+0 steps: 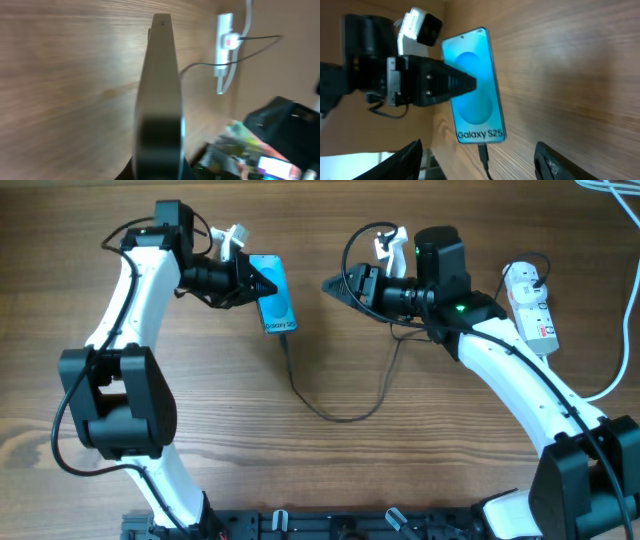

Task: Plug charger to phone and switch on socket
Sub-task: 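Lower the plugged phone onto the table with the left gripper and release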

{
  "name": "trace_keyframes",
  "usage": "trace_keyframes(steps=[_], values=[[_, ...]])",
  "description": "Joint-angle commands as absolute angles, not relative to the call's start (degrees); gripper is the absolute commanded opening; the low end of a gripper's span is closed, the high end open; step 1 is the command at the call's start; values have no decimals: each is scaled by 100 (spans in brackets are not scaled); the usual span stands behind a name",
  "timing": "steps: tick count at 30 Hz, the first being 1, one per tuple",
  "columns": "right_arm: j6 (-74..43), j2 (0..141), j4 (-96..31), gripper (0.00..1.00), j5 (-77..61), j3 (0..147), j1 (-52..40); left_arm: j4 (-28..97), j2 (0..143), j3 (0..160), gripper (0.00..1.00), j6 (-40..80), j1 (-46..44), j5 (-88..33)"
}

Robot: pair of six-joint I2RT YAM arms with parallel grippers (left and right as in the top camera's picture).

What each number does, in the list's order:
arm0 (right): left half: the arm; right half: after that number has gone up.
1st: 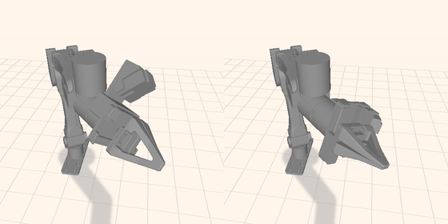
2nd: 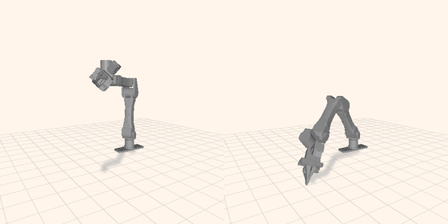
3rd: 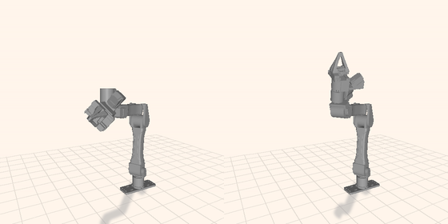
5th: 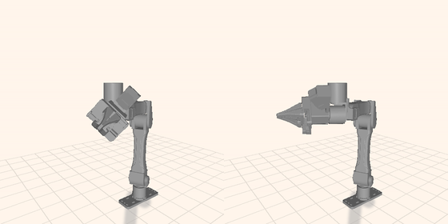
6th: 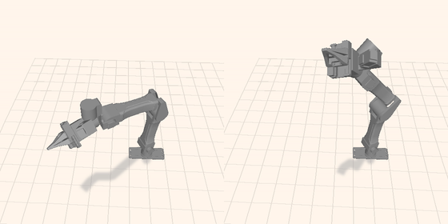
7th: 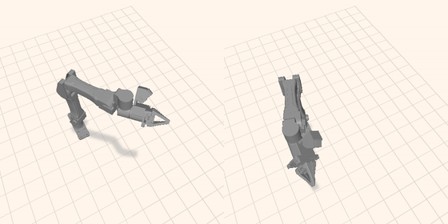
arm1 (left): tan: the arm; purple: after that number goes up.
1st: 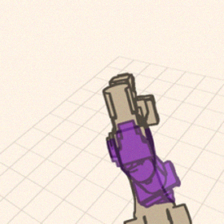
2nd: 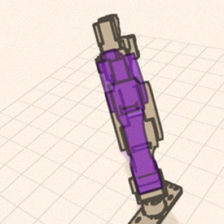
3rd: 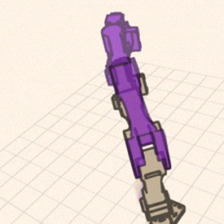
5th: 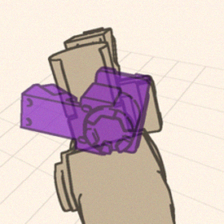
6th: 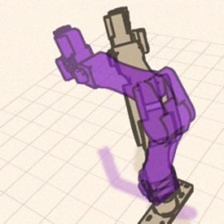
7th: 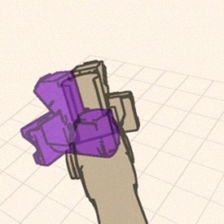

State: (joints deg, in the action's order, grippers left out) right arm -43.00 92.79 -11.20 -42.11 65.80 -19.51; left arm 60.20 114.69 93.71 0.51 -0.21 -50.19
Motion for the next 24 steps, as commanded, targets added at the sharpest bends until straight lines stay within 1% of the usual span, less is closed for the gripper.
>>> trace_keyframes(steps=[1, 8, 12, 19, 24], values=[[-3894, 9365, -1424, 72, -3848, 6593, -1966, 5804, 11791, 9408, 4, -268, -128, -4593], [-3701, 9365, -2003, 72, -3535, 6593, -1970, 5207, 12556, 9408, 4, 493, -128, -4705], [-3701, 9365, -2027, 72, -3535, 6593, -1970, 5186, 12637, 9408, 4, 598, -165, -4703], [-3594, 9365, -2075, 72, -3538, 6591, -2045, 5155, 12820, 9408, 4, 1059, -506, -4587], [-3555, 9365, -2187, 72, -3535, 6593, -2045, 5142, 12988, 9408, 4, 1122, -510, -4589]])
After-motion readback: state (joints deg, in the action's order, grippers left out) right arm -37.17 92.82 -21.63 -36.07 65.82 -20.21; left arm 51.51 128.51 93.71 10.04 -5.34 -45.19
